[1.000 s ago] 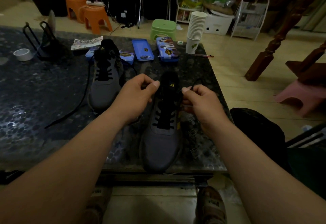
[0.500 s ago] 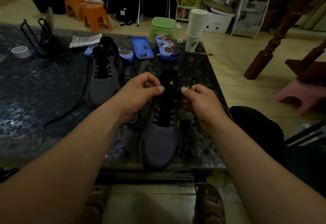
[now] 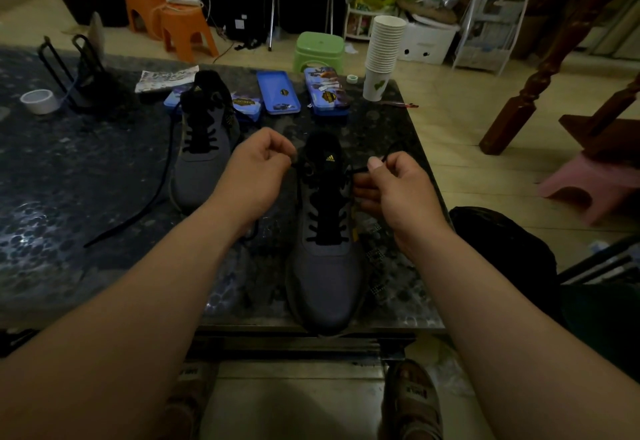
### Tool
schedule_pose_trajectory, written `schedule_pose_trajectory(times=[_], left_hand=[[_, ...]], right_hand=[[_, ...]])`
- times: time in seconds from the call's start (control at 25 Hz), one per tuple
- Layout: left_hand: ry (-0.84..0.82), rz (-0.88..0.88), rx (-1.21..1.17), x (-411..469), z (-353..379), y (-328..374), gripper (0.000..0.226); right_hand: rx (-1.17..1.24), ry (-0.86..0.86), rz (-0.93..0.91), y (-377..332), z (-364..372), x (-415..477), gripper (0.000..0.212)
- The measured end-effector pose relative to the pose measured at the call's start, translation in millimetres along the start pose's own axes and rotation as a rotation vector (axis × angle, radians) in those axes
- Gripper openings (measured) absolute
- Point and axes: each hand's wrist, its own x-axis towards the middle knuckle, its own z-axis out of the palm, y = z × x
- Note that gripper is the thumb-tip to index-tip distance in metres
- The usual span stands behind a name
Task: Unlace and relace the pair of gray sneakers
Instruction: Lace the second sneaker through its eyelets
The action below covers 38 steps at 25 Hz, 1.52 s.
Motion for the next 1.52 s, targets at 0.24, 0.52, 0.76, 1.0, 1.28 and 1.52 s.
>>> schedule_pose_trajectory(times=[0.24,0.52,0.76,1.0,1.28,1.52], left_hand=[[0.142,0.111,0.529,-35.1,17.1,0.9,0.036],[0.037,0.083,0.632,-38.3,33.2,-1.2,0.037],[0.004,0.15,0.607,-38.9,32.8,-2.8,0.03],[-0.135,0.035,0.516,-46.3,19.5,-9.2,0.042],[-0.048,0.041,0.735,-54.8,32.3,3.1,0.042],[-0.089,0.079,0.711,-56.1,34.4,3.9,0.027]], right_hand=[[-0.345,-0.088,0.041,5.1,-2.2,-10.5,0.03],[-0.635,-0.016,-0.144,-0.4,8.1,-20.0,0.03],[-0.715,0.013,-0.298,3.1,7.6,-22.4,0.022],[-0.6,-0.132,-0.084,8.8,-9.5,-23.3,0.031],[-0.752,-0.156,-0.149,8.6,-3.5,-36.7,0.032],[-0.799,-0.119,-0.182,6.7,1.9,-35.5,0.023]])
